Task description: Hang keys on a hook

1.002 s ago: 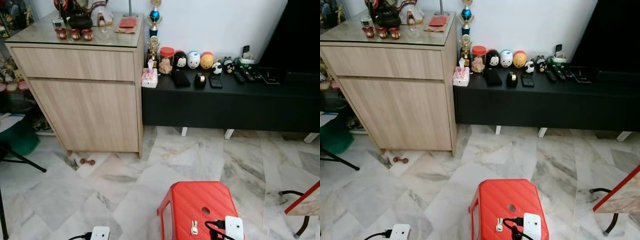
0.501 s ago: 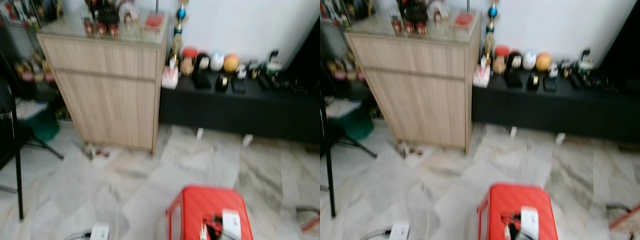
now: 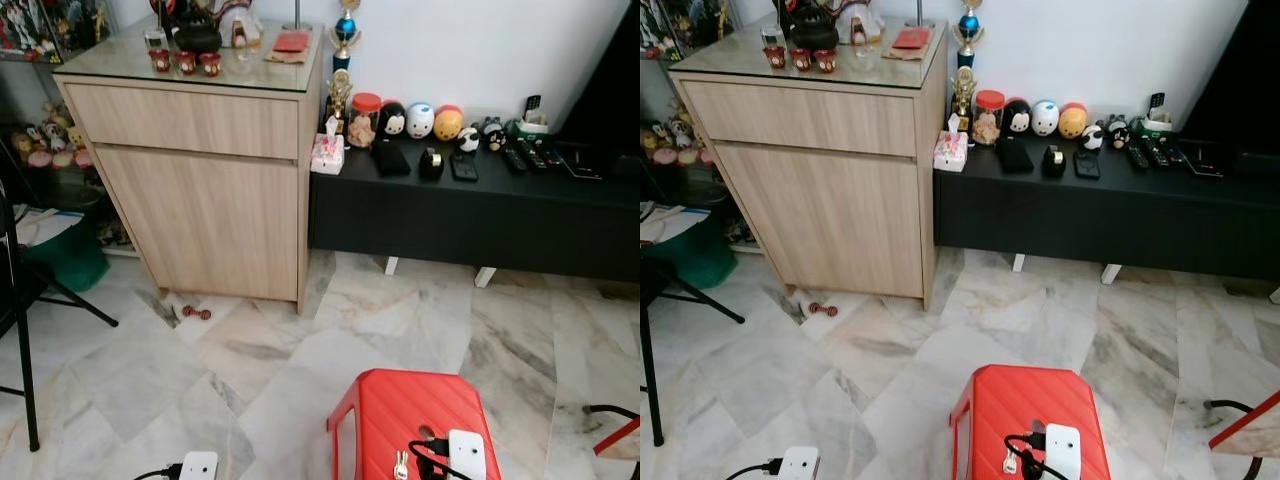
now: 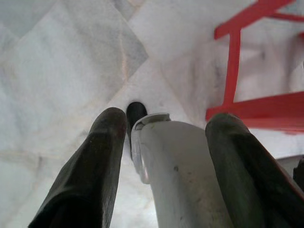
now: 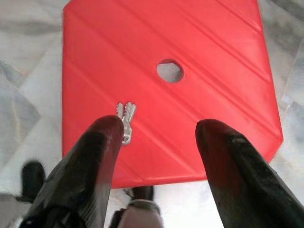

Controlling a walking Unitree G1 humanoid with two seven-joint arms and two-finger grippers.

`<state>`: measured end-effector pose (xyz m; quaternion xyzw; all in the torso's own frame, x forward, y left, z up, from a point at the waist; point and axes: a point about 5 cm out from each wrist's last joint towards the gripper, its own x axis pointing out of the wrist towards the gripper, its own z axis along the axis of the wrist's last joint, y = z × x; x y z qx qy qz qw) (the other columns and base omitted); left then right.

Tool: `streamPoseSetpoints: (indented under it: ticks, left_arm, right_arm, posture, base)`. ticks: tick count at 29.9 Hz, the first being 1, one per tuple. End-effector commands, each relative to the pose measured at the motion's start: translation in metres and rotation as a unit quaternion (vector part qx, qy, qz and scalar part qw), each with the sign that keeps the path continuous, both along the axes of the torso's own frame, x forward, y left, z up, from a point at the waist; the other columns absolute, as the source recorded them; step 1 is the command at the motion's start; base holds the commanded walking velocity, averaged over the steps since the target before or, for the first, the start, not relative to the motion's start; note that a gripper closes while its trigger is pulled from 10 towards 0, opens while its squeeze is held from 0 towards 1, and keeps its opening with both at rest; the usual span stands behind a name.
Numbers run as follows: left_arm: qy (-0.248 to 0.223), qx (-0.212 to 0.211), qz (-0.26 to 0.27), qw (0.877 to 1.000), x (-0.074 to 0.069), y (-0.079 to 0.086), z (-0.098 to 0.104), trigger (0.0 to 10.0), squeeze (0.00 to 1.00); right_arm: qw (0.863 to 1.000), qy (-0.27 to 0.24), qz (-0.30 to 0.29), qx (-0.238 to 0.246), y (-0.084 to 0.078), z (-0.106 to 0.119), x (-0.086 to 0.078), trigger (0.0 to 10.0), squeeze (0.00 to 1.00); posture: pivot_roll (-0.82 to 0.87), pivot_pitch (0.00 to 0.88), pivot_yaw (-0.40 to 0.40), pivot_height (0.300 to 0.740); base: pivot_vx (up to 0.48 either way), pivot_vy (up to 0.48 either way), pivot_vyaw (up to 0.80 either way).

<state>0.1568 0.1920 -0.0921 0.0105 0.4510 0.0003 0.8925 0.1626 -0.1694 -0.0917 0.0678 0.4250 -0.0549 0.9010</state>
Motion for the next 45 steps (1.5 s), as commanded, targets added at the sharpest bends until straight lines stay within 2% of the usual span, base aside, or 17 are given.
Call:
streamPoseSetpoints:
  ticks: [1,10,18,24,27,31,32,33,34,35,36,39,45]
  left_arm:
    - [0.026,-0.003,-0.004,1.0,-0.014,-0.003,-0.006,10.0,0.0]
    - [0.027,-0.003,-0.004,1.0,-0.016,-0.004,-0.007,10.0,0.0]
    - [0.029,-0.002,-0.003,1.0,-0.019,-0.001,-0.008,10.0,0.0]
    - [0.029,0.0,-0.002,1.0,-0.021,0.0,-0.008,10.0,0.0]
    - [0.029,0.0,-0.003,1.0,-0.022,-0.001,-0.008,10.0,0.0]
    - [0.031,0.002,-0.007,0.999,-0.022,-0.001,-0.009,10.0,0.0]
    - [0.032,0.004,-0.008,0.999,-0.023,-0.001,-0.009,10.0,0.0]
    - [0.032,0.004,-0.008,0.999,-0.023,-0.001,-0.009,10.0,0.0]
    - [0.032,0.004,-0.008,0.999,-0.022,-0.001,-0.009,10.0,0.0]
    - [0.032,0.004,-0.008,0.999,-0.022,-0.001,-0.009,10.0,0.0]
    - [0.03,0.005,-0.007,0.999,-0.022,0.0,-0.008,10.0,0.0]
    - [0.028,0.008,-0.008,1.0,-0.019,0.002,-0.007,10.0,0.0]
    - [0.028,0.011,-0.009,1.0,-0.018,0.003,-0.007,10.0,0.0]
  right_arm:
    - [1.0,-0.009,-0.006,0.003,0.001,0.002,0.003,10.0,0.0]
    - [1.0,-0.012,-0.014,0.007,0.0,0.002,0.003,10.0,0.0]
    - [0.999,-0.042,-0.022,0.005,-0.001,0.005,0.006,10.0,0.0]
    - [0.996,-0.08,-0.032,-0.036,-0.006,0.011,0.008,10.0,0.0]
    - [0.993,-0.089,-0.06,-0.04,-0.007,0.012,0.007,10.0,0.0]
    - [0.991,-0.098,-0.069,-0.055,-0.009,0.013,0.007,10.0,0.0]
    - [0.954,-0.259,-0.075,-0.127,-0.033,0.063,0.068,10.0,0.0]
    - [0.937,-0.315,-0.076,-0.131,-0.039,0.082,0.084,10.0,0.0]
    - [0.927,-0.344,-0.076,-0.13,-0.042,0.093,0.091,10.0,0.0]
    - [0.927,-0.344,-0.076,-0.13,-0.042,0.093,0.091,10.0,0.0]
    - [0.916,-0.371,-0.084,-0.125,-0.046,0.102,0.094,10.0,0.0]
    - [0.916,-0.366,-0.098,-0.131,-0.052,0.103,0.092,10.0,0.0]
    - [0.912,-0.376,-0.079,-0.143,-0.044,0.109,0.095,10.0,0.0]
  posture:
    - [0.09,0.0,-0.107,0.74]
    - [0.09,0.0,-0.106,0.74]
    - [0.09,0.0,-0.105,0.74]
    - [0.09,0.0,-0.108,0.74]
    - [0.09,0.0,-0.104,0.74]
    - [0.09,0.0,-0.102,0.74]
    - [0.08,0.0,-0.101,0.74]
    - [0.08,0.0,-0.101,0.74]
    - [0.08,0.0,-0.101,0.74]
    - [0.08,0.0,-0.101,0.74]
    - [0.08,0.0,-0.104,0.74]
    - [0.08,0.0,-0.103,0.74]
    - [0.09,0.0,-0.105,0.74]
  base:
    - [0.0,0.0,0.0]
    - [0.0,0.0,0.0]
    - [0.0,0.0,0.0]
    - [0.0,0.0,0.0]
    - [0.0,0.0,0.0]
    - [0.0,0.0,0.0]
    - [0.0,0.0,0.0]
    - [0.0,0.0,0.0]
    - [0.0,0.0,0.0]
    - [0.0,0.0,0.0]
    - [0.0,0.0,0.0]
    - [0.0,0.0,0.0]
    - [0.0,0.0,0.0]
